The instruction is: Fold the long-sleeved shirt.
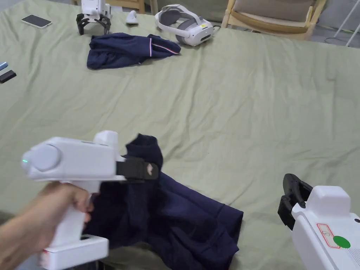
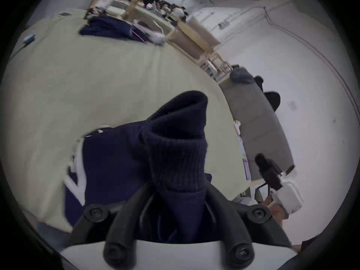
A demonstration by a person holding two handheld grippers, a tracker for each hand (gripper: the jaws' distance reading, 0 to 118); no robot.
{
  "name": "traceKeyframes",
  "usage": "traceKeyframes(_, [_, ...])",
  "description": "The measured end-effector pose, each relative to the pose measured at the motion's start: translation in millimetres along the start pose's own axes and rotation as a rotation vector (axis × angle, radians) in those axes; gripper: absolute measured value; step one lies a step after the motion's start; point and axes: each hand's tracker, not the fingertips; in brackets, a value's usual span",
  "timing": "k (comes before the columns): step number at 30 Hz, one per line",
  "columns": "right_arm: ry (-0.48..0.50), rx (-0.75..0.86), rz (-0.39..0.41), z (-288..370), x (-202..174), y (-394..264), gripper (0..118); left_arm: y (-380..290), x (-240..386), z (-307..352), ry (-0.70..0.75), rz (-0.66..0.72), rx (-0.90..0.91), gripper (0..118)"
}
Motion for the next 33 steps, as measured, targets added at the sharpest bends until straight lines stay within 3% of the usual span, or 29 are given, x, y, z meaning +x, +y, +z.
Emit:
traceKeyframes(8, [-0.075, -0.02, -0.043, 12.0, 40.0, -14.1, 0, -44.7, 70.5, -120.5, 0.098, -0.013, -0.087, 24])
traceKeyframes(9, [-0.082, -0.02, -0.047, 13.5, 43.0, -15.4, 0, -44.9, 75.3, -122.7, 0.088, -0.019, -0.098, 31])
traceKeyframes(11, [-0.088, -0.022, -0.055, 14.9, 48.0, -19.3, 0, -43.3, 83.4, -111.1, -0.011, -0.027, -0.094, 74])
traceKeyframes(13, [-0.096, -0.023, -0.062, 15.6, 51.5, -20.8, 0, -39.7, 100.8, -89.7, -0.057, -0.099, -0.097, 104])
traceKeyframes(16, [-0.1, -0.021, -0.078, 16.1, 52.5, -21.3, 0, -24.0, 111.4, -34.1, -0.092, -0.164, 0.018, 109])
traceKeyframes(19, [-0.095, -0.017, -0.084, 14.8, 53.2, -22.6, 0, 3.9, 76.5, 1.3, -0.095, -0.108, 0.085, 109])
traceKeyframes(21, [-0.091, -0.012, -0.087, 16.5, 53.0, -23.3, 0, 17.5, 46.9, 4.9, -0.083, -0.018, 0.1, 104])
traceKeyframes(23, [-0.087, -0.011, -0.088, 18.9, 52.2, -24.6, 0, 22.6, 17.9, -2.2, -0.109, 0.09, 0.103, 66])
traceKeyframes(25, [-0.09, -0.014, -0.088, 19.0, 52.3, -26.4, 0, 16.3, -5.7, -24.0, -0.133, 0.14, 0.002, 15])
traceKeyframes(28, [-0.092, -0.024, -0.089, 19.9, 51.6, -28.8, 0, -8.7, -14.2, -55.0, -0.163, 0.121, -0.102, 6])
traceKeyframes(31, [-0.098, -0.031, -0.098, 17.4, 55.0, -35.0, 0, -32.7, -15.3, -82.9, -0.243, 0.149, -0.192, 4])
traceKeyframes(33, [-0.101, -0.036, -0.096, 16.7, 55.0, -35.8, 0, -44.6, -13.4, -102.2, -0.2, 0.127, -0.235, 4])
